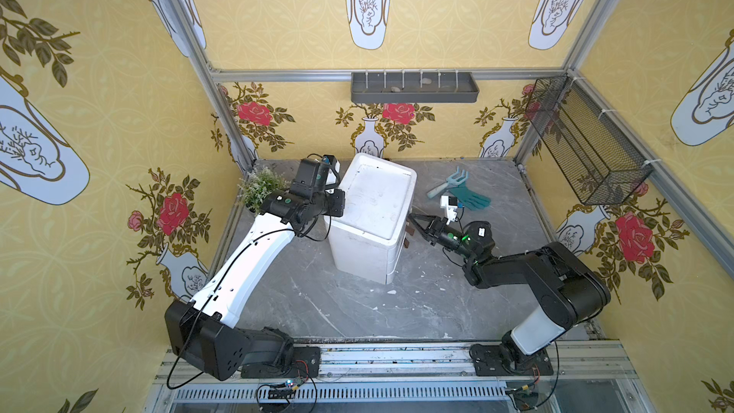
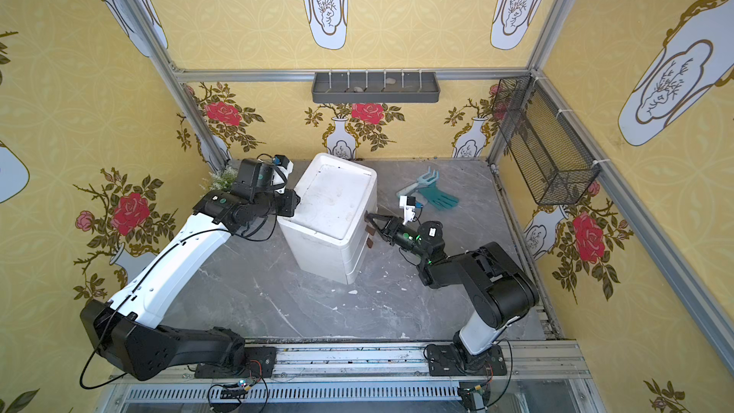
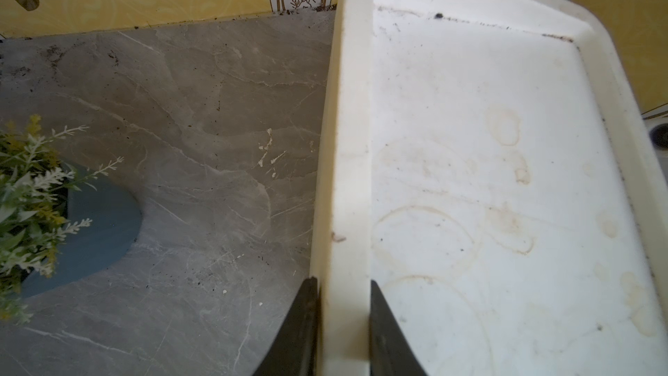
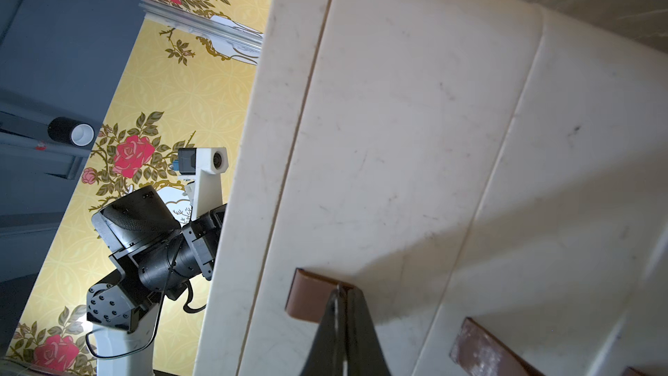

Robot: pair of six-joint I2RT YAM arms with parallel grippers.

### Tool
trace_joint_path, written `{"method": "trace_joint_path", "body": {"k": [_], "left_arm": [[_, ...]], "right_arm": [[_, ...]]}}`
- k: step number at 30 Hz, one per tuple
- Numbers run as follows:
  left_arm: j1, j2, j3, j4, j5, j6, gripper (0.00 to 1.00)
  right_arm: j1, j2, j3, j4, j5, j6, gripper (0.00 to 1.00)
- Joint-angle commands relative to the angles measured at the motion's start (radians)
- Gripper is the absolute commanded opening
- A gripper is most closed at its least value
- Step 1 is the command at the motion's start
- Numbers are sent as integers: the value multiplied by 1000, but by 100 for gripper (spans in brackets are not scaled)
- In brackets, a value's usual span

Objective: Take the microphone out of the drawer
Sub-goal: Open the drawer in the storage box.

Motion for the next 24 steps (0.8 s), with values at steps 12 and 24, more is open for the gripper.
{"method": "trace_joint_path", "body": {"k": [12,24], "left_arm": [[3,5,-16,-13,-43,-45,0],[3,8,-12,-21,-61,-67,0]], "right_arm": [[-77,-73,-91,61,-18,3,0],[-190,-289,-181,-171,-47,-71,0]]}}
